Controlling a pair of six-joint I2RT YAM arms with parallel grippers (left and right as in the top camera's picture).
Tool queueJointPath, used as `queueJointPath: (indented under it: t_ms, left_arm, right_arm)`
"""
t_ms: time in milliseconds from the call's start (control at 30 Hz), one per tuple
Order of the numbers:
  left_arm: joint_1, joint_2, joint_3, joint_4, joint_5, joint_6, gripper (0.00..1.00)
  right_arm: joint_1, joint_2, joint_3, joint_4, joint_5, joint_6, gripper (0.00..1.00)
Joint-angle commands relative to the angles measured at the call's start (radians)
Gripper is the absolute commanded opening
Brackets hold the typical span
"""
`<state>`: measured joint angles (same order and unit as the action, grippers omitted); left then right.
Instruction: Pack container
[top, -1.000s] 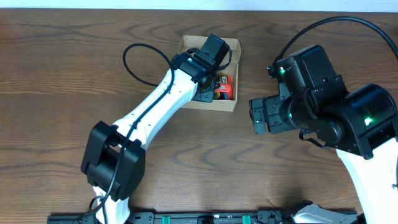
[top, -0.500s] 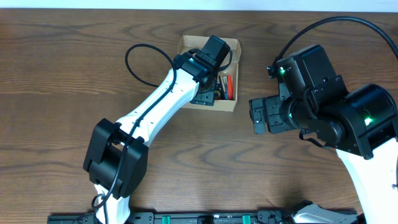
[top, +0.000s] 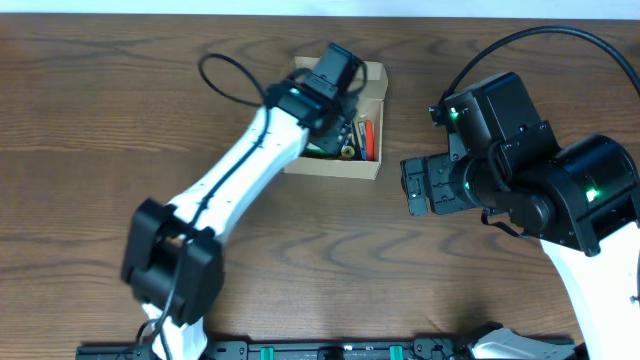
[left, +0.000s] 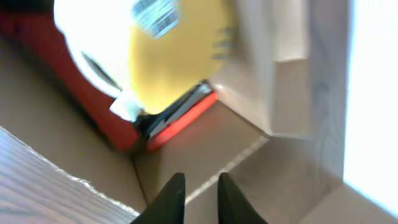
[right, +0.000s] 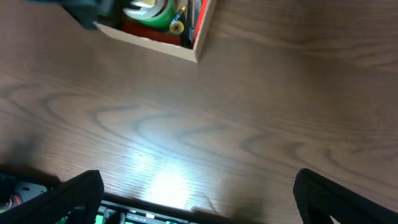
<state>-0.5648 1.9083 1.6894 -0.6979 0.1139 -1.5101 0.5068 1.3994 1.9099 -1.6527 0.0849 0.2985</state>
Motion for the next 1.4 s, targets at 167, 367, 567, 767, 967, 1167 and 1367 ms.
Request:
queueJointPath:
  t_ms: [167, 367, 567, 767, 967, 1167, 1367]
  left_arm:
    - [0.142, -0.211, 0.011, -0.031, -0.043, 0.669, 0.06]
    - [0.254, -0.282, 0.011, -0.129, -0.046, 1.023, 0.06]
    - [0.369, -0.262, 0.011, -0.182, -0.008, 1.211, 0.06]
    - [0.476, -0.172, 0.011, -0.208, 0.208, 1.399, 0.06]
    - [0.499, -0.060, 0.011, -0.225, 0.307, 1.515, 0.06]
    - [0.499, 0.053, 0.011, -0.204, 0.363, 1.544, 0.06]
    - [0.499, 0.139, 0.014, -0.119, 0.412, 1.551, 0.06]
  right_arm:
    - [-0.008, 0.001, 0.003, 0.000, 0.004, -0.015, 0.99]
    - [-0.008, 0.001, 0.003, 0.000, 0.004, -0.015, 0.99]
    - [-0.008, 0.001, 0.003, 0.000, 0.004, -0.015, 0.99]
    - [-0.008, 0.001, 0.003, 0.000, 0.004, -0.015, 0.99]
    - [-0.008, 0.001, 0.003, 0.031, 0.009, -0.015, 0.99]
    - [-0.008, 0.001, 0.003, 0.129, -0.090, -0.015, 0.99]
    - [-0.010, 0.014, -0.013, 0.304, -0.034, -0.010, 0.99]
